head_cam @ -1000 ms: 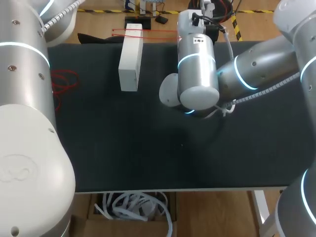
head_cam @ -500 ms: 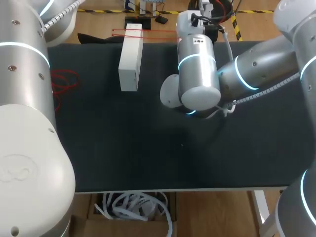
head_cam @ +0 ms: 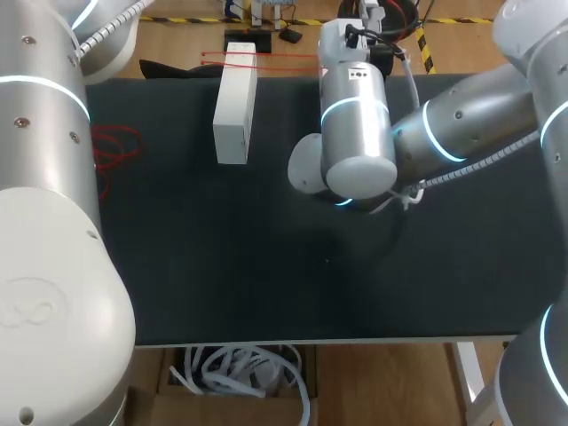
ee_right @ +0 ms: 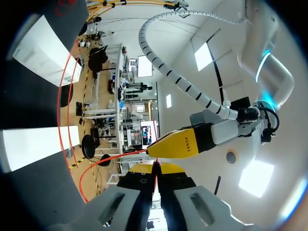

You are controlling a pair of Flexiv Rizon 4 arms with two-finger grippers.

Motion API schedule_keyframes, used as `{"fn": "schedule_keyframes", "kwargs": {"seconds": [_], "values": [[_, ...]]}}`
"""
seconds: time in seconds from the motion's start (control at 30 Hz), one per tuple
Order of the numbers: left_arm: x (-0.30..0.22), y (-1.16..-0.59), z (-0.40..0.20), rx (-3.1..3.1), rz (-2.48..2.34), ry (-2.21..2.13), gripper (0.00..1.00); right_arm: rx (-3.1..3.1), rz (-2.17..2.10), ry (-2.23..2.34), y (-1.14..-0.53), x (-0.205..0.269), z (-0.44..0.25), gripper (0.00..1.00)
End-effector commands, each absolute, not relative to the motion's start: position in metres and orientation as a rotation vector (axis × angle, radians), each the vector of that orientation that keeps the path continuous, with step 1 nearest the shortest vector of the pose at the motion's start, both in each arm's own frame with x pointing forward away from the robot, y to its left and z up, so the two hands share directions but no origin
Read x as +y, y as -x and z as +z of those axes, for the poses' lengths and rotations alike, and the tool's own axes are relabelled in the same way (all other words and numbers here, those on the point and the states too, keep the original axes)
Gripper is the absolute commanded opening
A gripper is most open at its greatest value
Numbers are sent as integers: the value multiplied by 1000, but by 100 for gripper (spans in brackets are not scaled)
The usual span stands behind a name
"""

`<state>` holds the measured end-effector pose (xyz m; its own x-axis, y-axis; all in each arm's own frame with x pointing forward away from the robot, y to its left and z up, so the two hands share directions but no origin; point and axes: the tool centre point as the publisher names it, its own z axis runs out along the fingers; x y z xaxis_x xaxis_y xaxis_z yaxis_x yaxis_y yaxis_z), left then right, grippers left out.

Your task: Grab the tape and strap the tape.

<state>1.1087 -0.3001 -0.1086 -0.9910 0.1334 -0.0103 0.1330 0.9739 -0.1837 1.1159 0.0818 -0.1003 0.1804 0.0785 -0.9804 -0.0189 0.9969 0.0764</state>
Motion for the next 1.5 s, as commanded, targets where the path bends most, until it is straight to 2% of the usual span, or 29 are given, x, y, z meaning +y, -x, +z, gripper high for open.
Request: {"fn": "schedule_keyframes", "kwargs": {"seconds": [0.03, 0.27, 0.3, 0.33, 0.43, 0.47, 0.5, 0.6, 0.67, 0.73, 1.07, 1.5], "values": [[-301, -1110, -107, -3116, 282, 210, 0, 1399, 71, -51, -1114, 80, -95, 0], [-301, -1110, -107, -3116, 282, 210, 0, 1406, 72, -55, -1114, 79, -96, 0], [-301, -1110, -107, -3116, 282, 210, 0, 1408, 74, -56, -1114, 79, -96, 8], [-301, -1110, -107, -3116, 282, 210, 0, 1409, 75, -58, -1114, 79, -97, 0], [-301, -1110, -107, -3116, 282, 210, 0, 1411, 75, -59, -1114, 79, -97, 2], [-301, -1110, -107, -3116, 282, 210, 0, 1411, 76, -60, -1114, 79, -97, 7], [-301, -1110, -107, -3116, 282, 210, 0, 1412, 76, -60, -1113, 79, -97, 16], [-301, -1110, -107, -3116, 282, 210, 0, 1413, 78, -59, -1114, 79, -98, 16], [-301, -1110, -107, -3116, 282, 210, 0, 1413, 79, -58, -1113, 79, -98, 20], [-301, -1110, -107, -3116, 282, 210, 0, 1414, 81, -57, -1113, 78, -98, 16], [-301, -1110, -107, -3116, 282, 210, 0, 1428, 111, -40, -1104, 78, -101, 20], [-301, -1110, -107, -3116, 282, 210, 0, 1460, 193, 25, -1083, 71, -105, 18]]}}
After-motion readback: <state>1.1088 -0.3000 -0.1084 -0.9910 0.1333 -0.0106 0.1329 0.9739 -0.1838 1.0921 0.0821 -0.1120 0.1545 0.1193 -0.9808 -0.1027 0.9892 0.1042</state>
